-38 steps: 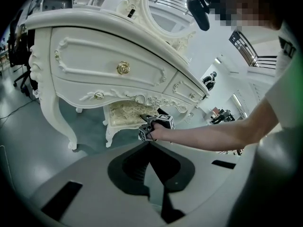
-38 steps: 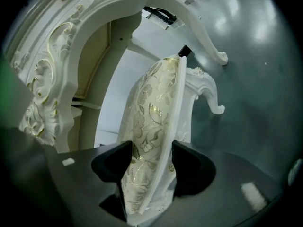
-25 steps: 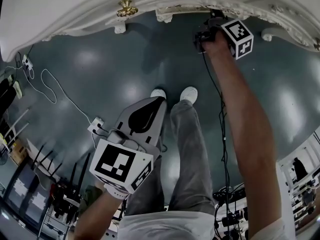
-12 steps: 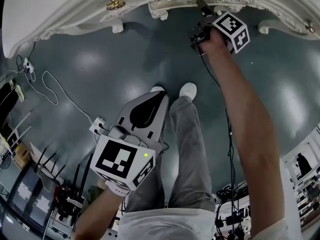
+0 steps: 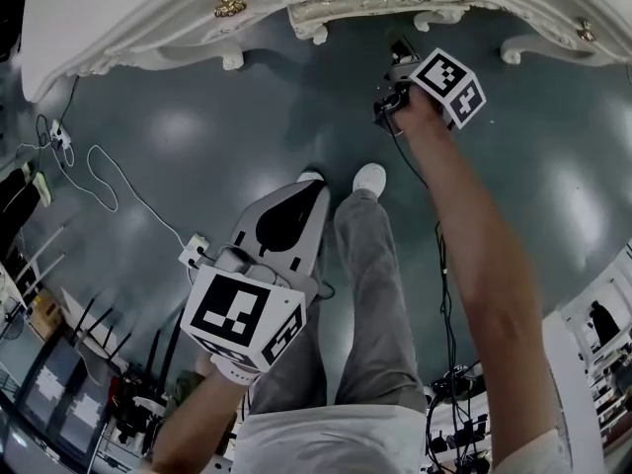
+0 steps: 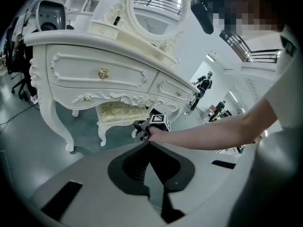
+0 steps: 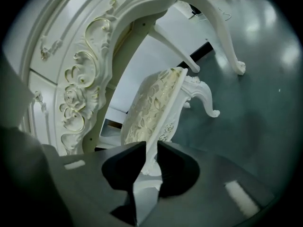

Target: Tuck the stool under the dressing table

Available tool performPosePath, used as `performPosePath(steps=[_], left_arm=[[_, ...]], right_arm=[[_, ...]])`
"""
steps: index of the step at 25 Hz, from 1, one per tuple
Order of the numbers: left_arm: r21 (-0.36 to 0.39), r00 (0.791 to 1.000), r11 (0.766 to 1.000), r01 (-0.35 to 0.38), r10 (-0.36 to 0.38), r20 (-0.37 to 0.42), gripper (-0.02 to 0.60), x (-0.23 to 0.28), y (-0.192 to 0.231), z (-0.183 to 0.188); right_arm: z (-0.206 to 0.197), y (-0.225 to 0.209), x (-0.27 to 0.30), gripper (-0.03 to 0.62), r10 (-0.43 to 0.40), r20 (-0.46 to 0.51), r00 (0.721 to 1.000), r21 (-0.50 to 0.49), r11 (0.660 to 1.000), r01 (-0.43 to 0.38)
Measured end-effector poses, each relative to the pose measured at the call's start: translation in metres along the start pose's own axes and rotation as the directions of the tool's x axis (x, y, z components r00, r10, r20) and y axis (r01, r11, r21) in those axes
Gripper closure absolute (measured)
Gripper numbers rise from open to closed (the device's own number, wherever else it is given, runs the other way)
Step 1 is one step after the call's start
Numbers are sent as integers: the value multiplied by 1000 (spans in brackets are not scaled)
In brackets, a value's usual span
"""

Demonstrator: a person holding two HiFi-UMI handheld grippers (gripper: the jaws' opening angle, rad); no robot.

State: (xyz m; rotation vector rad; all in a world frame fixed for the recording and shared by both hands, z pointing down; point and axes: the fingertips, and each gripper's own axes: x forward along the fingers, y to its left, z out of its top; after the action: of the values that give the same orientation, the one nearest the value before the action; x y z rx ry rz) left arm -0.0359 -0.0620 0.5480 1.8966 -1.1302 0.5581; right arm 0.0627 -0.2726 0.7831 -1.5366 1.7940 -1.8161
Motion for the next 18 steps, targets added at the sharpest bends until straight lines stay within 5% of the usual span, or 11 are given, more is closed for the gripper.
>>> performPosePath(steps=[3,18], left_arm=[[7,1000,1000,4,-4,7,574,-11,-8,2],[33,995,999,-13,9,97,574,-79,-46,57]], right_arm=[[-1,5,-17,582,-28,-20,999,-68,997,26],[8,87,-93,583,52,-129,990,-217,973,-79]])
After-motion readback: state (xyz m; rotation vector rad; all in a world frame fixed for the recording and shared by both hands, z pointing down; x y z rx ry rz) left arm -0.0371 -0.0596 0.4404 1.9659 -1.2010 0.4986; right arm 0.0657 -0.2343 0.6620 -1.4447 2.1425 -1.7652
